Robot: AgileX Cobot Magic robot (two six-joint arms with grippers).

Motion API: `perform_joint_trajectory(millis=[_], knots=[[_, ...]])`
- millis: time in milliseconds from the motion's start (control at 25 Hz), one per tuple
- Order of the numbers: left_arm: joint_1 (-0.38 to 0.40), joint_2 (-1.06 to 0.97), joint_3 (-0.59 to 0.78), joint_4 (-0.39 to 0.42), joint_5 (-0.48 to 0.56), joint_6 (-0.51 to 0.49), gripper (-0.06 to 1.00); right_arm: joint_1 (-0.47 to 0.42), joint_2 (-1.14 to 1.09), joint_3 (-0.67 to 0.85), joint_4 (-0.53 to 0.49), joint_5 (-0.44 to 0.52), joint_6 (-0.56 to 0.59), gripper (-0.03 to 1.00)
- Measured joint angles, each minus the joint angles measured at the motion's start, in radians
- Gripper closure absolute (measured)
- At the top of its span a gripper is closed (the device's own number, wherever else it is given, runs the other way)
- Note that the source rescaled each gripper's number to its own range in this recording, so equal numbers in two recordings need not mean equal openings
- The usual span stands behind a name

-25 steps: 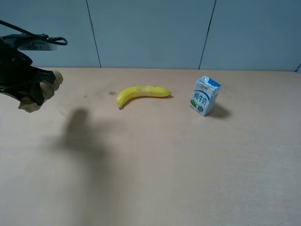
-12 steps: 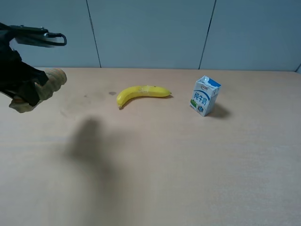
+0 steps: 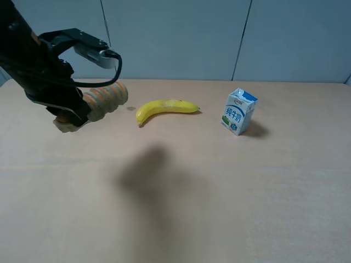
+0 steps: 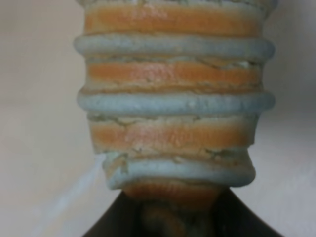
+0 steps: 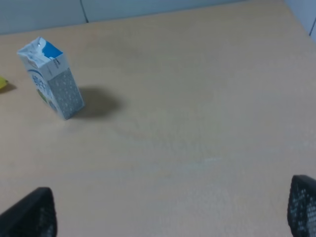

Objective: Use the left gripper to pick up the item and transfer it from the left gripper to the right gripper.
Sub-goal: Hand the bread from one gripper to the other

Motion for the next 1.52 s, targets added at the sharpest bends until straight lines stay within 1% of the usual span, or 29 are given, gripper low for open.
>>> perform_joint_trajectory(millis=[160, 320, 560, 760, 920, 1120, 1200, 1320, 1400, 1520], knots=[[-0.086, 0.000, 0.000, 0.000, -0.088, 0.060, 0.91, 0.000, 0.000, 0.000, 0.000, 0.000, 0.000, -0.03], [-0.156, 0.004, 0.000, 0.000, -0.135, 0.111, 0.92, 0.000, 0.000, 0.000, 0.002, 0.000, 0.000, -0.03], [-0.233, 0.038, 0.000, -0.006, -0.157, 0.127, 0.92, 0.000, 0.000, 0.000, 0.003, 0.000, 0.000, -0.03], [-0.295, 0.047, 0.000, -0.006, -0.168, 0.224, 0.92, 0.000, 0.000, 0.000, 0.011, 0.000, 0.000, -0.03], [-0.321, 0.047, 0.000, -0.007, -0.183, 0.276, 0.92, 0.000, 0.000, 0.000, 0.031, -0.002, 0.003, -0.03], [-0.323, 0.047, 0.000, -0.010, -0.195, 0.289, 0.92, 0.000, 0.004, -0.005, 0.121, -0.057, 0.007, -0.03], [-0.323, 0.047, 0.000, -0.010, -0.203, 0.289, 0.92, 0.000, 0.038, -0.009, 0.185, -0.083, 0.007, -0.03], [-0.323, 0.047, 0.000, -0.010, -0.224, 0.290, 0.92, 0.000, 0.144, -0.011, 0.285, -0.125, -0.010, -0.03], [-0.323, 0.047, 0.000, -0.010, -0.238, 0.290, 0.92, 0.000, 0.239, -0.011, 0.356, -0.159, -0.058, -0.03], [-0.323, 0.047, 0.000, -0.010, -0.251, 0.290, 0.92, 0.000, 0.383, -0.012, 0.485, -0.207, -0.173, -0.03]])
